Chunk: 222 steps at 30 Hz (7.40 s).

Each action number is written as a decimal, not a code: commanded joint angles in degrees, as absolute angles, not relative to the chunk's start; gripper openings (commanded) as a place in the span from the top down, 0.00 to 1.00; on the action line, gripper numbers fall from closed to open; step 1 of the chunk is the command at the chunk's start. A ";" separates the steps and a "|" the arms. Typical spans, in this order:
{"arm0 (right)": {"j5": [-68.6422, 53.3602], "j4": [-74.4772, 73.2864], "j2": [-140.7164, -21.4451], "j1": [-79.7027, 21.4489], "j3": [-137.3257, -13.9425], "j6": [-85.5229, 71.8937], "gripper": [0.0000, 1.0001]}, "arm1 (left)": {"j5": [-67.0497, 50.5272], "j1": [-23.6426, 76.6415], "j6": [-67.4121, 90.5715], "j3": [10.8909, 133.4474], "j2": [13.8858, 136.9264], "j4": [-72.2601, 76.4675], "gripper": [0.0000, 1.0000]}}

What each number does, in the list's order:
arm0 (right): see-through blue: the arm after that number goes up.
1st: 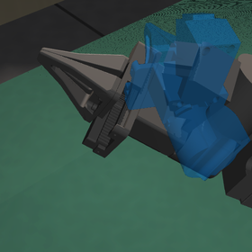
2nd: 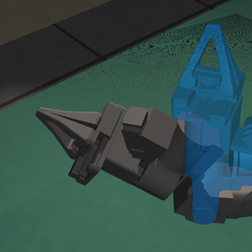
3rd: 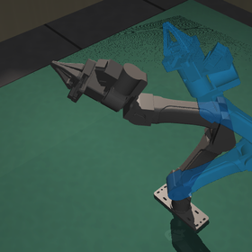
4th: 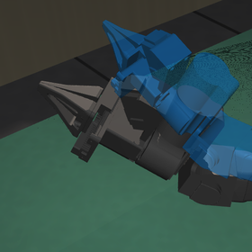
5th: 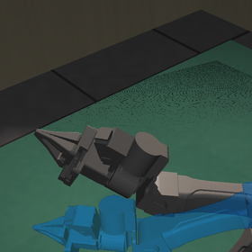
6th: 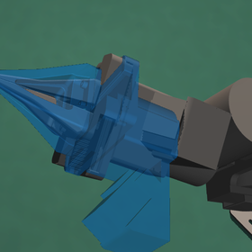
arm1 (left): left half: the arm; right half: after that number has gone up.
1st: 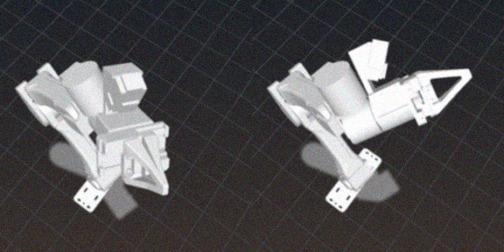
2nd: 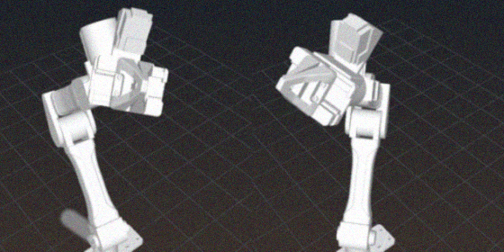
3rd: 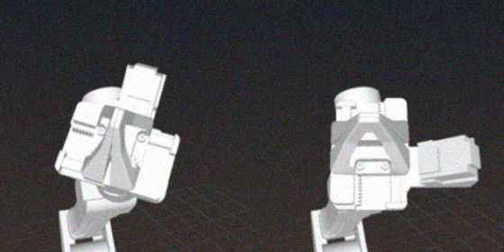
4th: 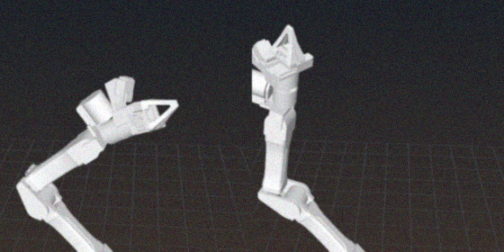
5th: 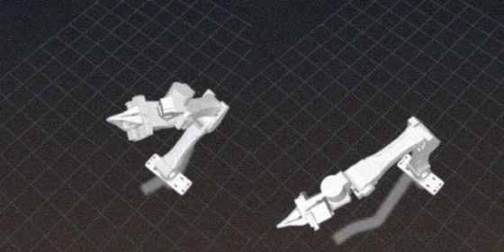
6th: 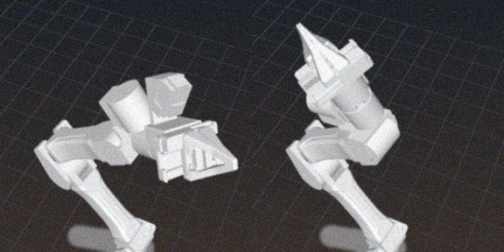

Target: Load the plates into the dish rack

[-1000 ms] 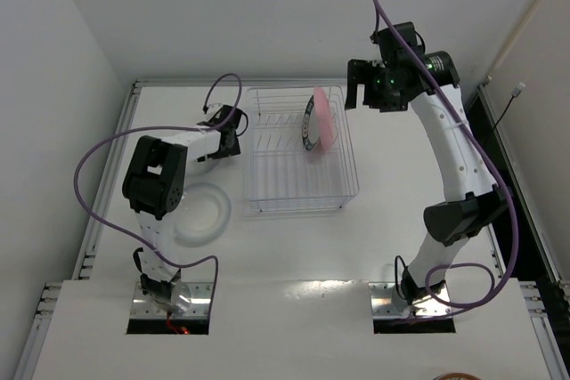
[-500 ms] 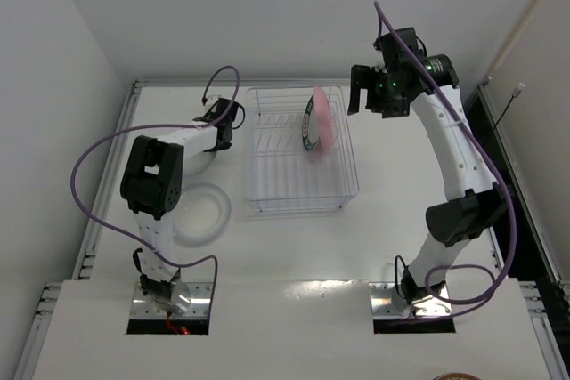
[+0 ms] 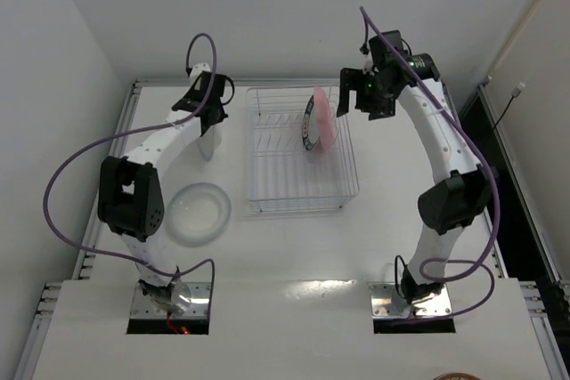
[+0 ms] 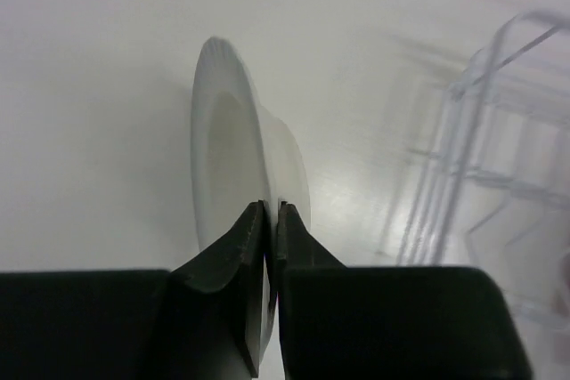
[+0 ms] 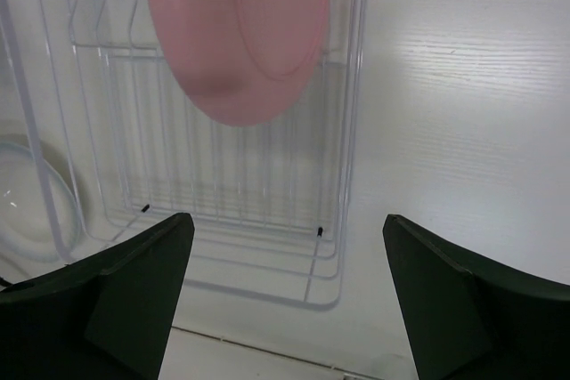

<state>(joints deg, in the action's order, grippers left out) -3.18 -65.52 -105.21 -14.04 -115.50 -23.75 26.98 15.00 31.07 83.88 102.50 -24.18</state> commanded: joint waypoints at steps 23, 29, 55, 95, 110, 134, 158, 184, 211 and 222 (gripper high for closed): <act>10.46 -63.72 -121.90 -21.27 -127.35 -24.17 0.14 | 23.12 14.77 30.94 86.48 83.58 -23.21 1.00; 14.06 -65.83 -121.90 -20.21 -126.21 -24.17 0.14 | 21.80 14.77 30.94 86.48 83.06 -22.15 1.00; 2.28 -55.81 -119.87 -21.27 -125.51 -21.80 0.14 | 21.27 14.77 29.88 83.85 79.72 -21.62 1.00; -12.21 -49.30 -105.64 -13.27 -114.96 -27.78 0.14 | 4.04 27.06 37.61 103.71 98.08 -7.83 1.00; -12.83 -49.83 -96.50 -11.08 -104.77 -27.25 0.14 | 3.77 31.64 46.76 106.96 109.59 -2.54 1.00; -13.89 -49.83 -94.39 -8.88 -100.90 -27.25 0.14 | 15.12 35.68 49.39 111.45 114.25 -9.67 1.00; -16.52 -49.83 -93.34 -7.82 -97.56 -27.25 0.14 | 25.22 36.30 52.82 114.42 118.56 -24.59 1.00; -19.78 -48.25 -92.81 -6.24 -94.22 -27.77 0.14 | 28.05 36.30 44.75 114.87 119.62 -31.83 1.00; -19.78 -48.25 -90.70 -5.72 -92.55 -27.77 0.14 | 16.26 34.10 54.75 102.66 105.91 1.49 1.00; -19.78 -48.25 -90.18 -5.71 -92.02 -27.77 0.14 | 14.50 34.10 56.51 101.42 106.61 4.13 1.00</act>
